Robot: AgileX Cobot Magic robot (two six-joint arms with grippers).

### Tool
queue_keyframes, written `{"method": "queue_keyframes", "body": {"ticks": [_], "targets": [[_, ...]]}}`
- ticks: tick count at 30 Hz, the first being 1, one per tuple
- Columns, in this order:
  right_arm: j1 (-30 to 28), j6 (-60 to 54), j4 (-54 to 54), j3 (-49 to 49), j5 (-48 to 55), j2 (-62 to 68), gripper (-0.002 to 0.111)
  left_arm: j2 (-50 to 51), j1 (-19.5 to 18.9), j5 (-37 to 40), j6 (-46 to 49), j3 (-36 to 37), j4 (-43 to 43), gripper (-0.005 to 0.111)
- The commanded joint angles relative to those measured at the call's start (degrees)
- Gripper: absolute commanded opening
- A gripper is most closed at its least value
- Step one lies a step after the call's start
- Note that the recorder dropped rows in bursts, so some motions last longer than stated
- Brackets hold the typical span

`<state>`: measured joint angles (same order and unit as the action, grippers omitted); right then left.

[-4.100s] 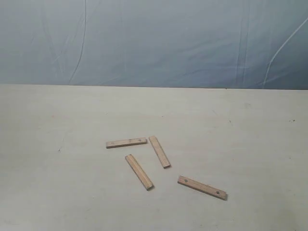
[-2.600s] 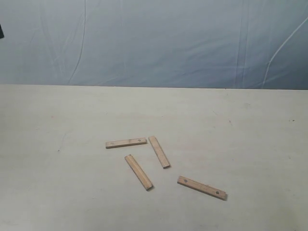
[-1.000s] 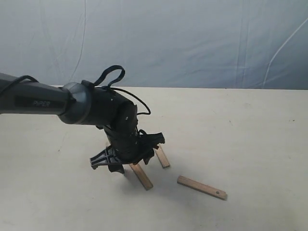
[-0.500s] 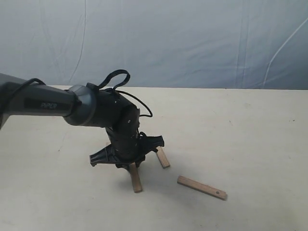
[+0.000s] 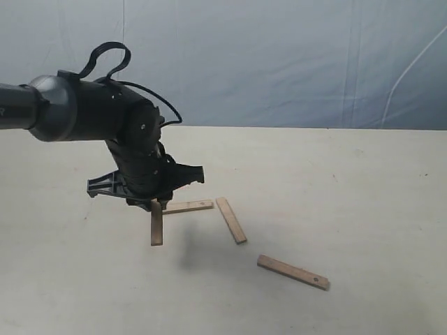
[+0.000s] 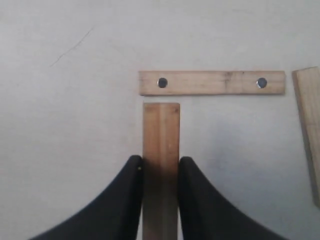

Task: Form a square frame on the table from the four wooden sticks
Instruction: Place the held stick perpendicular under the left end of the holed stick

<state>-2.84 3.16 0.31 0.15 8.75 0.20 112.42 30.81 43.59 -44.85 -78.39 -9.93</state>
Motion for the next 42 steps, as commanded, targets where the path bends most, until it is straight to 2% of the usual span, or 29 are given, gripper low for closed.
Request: {"method": "queue_keyframes", "body": {"ticks": [1, 11, 16, 19, 24, 28, 31, 35, 40, 42], "targets": [[0.2, 0.0, 0.1, -0.2, -0.3, -0.2, -0.001, 2.2, -1.7, -4.7, 0.5, 0.1, 1.3, 0.000], [0.2, 0.0, 0.1, -0.2, -0.4, -0.2, -0.001, 7.1, -3.8, -11.0, 0.5, 0.1, 4.0, 0.000], [0.2, 0.0, 0.1, -0.2, -0.4, -0.2, -0.001, 7.3, -3.9, -11.8, 0.5, 0.1, 3.8, 0.000], [0.2, 0.0, 0.1, -0.2, -0.4, -0.2, -0.001, 7.3, -3.9, -11.8, 0.8, 0.1, 3.8, 0.000], [0.2, 0.0, 0.1, -0.2, -0.3, -0.2, -0.001, 7.3, -3.9, -6.2, 5.1, -2.4, 4.0, 0.000], [0.2, 0.0, 0.1, -0.2, -0.3, -0.2, -0.001, 7.3, -3.9, -7.2, 6.0, -2.7, 3.6, 0.000], [0.2, 0.0, 0.1, -0.2, -0.3, -0.2, -0.001, 7.3, -5.1, -7.5, 10.0, -2.7, 7.0, 0.002], [0.2, 0.0, 0.1, -0.2, -0.3, -0.2, -0.001, 7.3, -6.7, -4.8, 16.8, -2.7, 11.6, 0.018], [0.2, 0.0, 0.1, -0.2, -0.3, -0.2, -0.001, 7.3, -7.3, -1.0, 18.3, -2.7, 9.9, 0.053], [0.2, 0.0, 0.1, -0.2, -0.3, -0.2, -0.001, 7.3, -7.3, -1.0, 18.3, -2.7, 9.9, 0.058]]}}
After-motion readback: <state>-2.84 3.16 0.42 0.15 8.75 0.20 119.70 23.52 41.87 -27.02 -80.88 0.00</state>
